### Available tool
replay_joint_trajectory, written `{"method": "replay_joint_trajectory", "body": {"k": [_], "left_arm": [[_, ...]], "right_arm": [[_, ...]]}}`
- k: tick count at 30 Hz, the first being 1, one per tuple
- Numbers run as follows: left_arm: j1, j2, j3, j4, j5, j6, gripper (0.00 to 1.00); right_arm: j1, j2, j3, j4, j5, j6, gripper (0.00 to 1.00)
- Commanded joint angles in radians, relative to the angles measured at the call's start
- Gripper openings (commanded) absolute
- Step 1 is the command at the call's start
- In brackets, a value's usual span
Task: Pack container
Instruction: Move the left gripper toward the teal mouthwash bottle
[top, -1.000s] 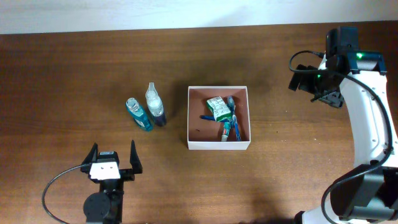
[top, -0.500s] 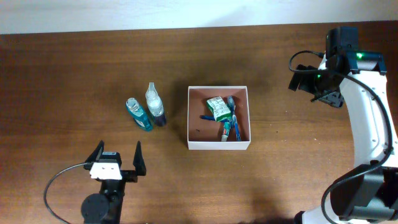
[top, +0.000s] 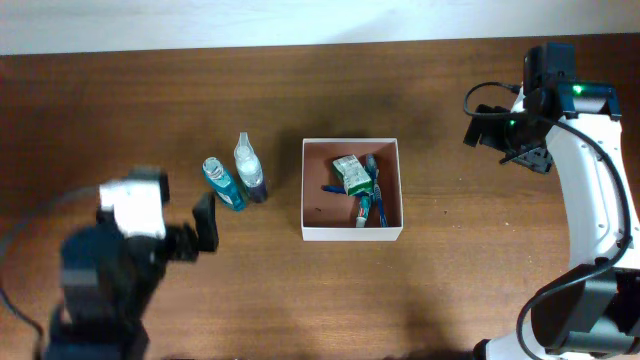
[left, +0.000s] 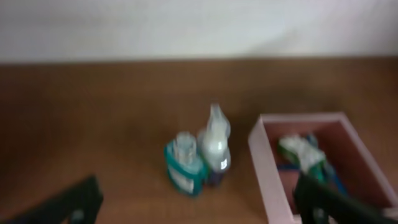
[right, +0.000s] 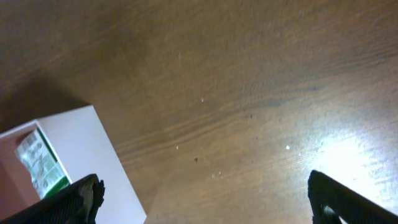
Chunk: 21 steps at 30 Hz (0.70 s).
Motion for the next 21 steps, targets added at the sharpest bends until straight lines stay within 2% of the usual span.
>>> {"method": "replay_joint_trajectory", "body": {"k": [1, 3, 13, 18, 21], "left_arm": [[0.003, 0.137, 0.168, -0.13, 0.04, -0.003, 1.0], [0.003, 0.185, 0.211, -0.182, 0.041, -0.003, 1.0], [0.002, 0.301, 0.217, -0.233, 0.049, -0.005, 0.99], [0.002, 0.377, 0.217, -0.236, 0.034, -0.05, 0.98], [0.002, 0.433, 0.217, -0.236, -0.034, -0.097, 0.98]], "right_arm": [[-0.006, -0.01, 0.008, 0.0, 0.013, 0.001, 0.98], [-0.006, -0.01, 0.008, 0.0, 0.013, 0.001, 0.98], [-0.006, -0.01, 0.008, 0.0, 0.013, 0.001, 0.98], [-0.006, -0.01, 0.008, 0.0, 0.013, 0.0, 0.98], [-0.006, -0.01, 0.008, 0.0, 0.013, 0.001, 0.98]]}}
